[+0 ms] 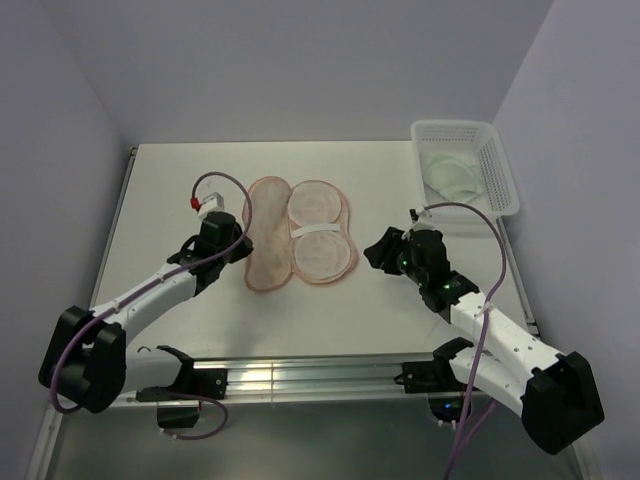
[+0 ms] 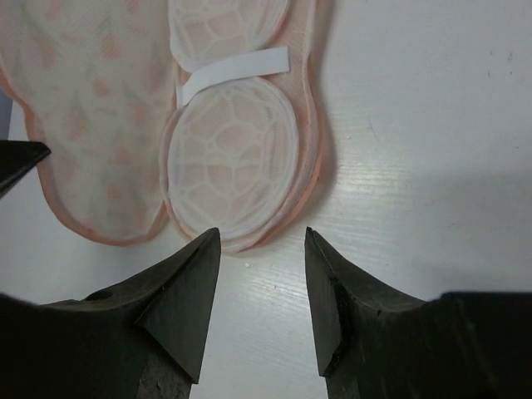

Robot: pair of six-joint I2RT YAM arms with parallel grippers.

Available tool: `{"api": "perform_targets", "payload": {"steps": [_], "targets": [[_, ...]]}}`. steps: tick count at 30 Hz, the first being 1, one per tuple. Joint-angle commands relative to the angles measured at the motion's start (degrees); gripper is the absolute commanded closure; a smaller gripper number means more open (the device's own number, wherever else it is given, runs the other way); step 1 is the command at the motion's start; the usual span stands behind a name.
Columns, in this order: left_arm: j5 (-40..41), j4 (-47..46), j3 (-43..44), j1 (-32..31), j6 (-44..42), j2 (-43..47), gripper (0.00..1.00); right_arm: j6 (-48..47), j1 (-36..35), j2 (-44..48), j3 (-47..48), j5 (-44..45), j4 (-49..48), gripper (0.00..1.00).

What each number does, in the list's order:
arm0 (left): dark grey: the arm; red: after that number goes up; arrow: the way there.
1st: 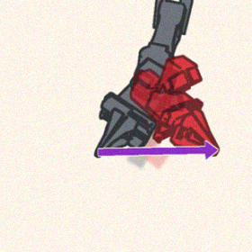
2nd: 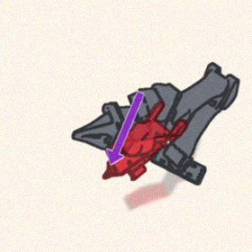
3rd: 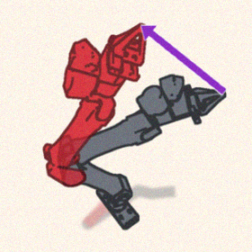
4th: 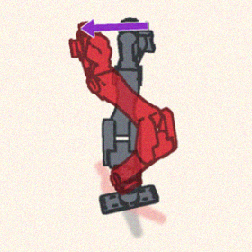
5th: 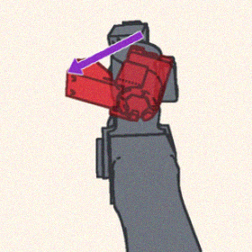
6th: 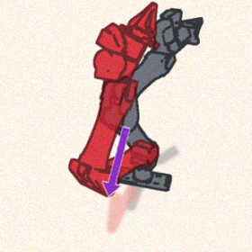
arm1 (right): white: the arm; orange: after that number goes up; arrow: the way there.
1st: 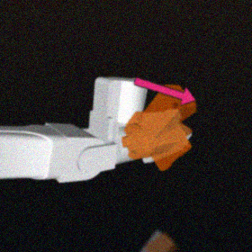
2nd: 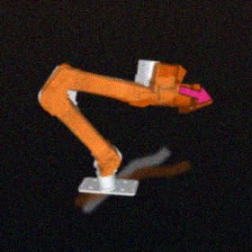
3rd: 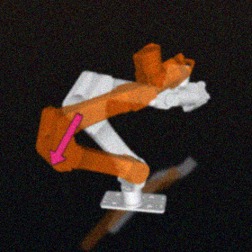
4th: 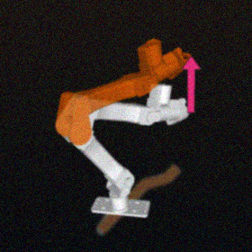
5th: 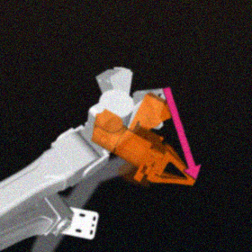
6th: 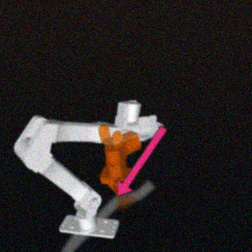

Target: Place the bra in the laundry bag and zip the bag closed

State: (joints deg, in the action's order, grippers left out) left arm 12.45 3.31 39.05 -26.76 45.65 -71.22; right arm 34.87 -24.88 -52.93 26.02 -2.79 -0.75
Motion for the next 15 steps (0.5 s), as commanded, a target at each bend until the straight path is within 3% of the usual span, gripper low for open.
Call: {"api": "perform_targets", "payload": {"steps": [1,2,5,8,10,15], "targets": [[2.14,-0.85,-1.25,1.01,-0.83,1.43,0.80,-0.68,-0.34,1.16,3.33,2.26,-2.94,0.48],[2.14,-1.29,-1.43,1.01,-0.82,1.70,0.58,-0.94,-0.34,1.25,4.73,2.61,-1.98,0.48],[1.00,-1.90,-0.73,1.01,-1.00,3.80,0.31,-2.17,-0.16,0.81,7.54,5.67,-1.01,0.56],[0.30,-0.24,1.81,0.92,-2.31,7.31,0.21,-3.75,1.67,-1.56,11.22,7.79,0.31,0.58],[-0.66,2.30,4.35,0.92,-4.16,10.39,0.21,-5.16,4.82,-4.02,13.34,9.37,1.71,0.65],[-8.30,5.64,8.14,0.92,-6.70,16.37,0.21,-6.39,15.81,-12.60,21.43,10.25,1.54,0.66]]}}
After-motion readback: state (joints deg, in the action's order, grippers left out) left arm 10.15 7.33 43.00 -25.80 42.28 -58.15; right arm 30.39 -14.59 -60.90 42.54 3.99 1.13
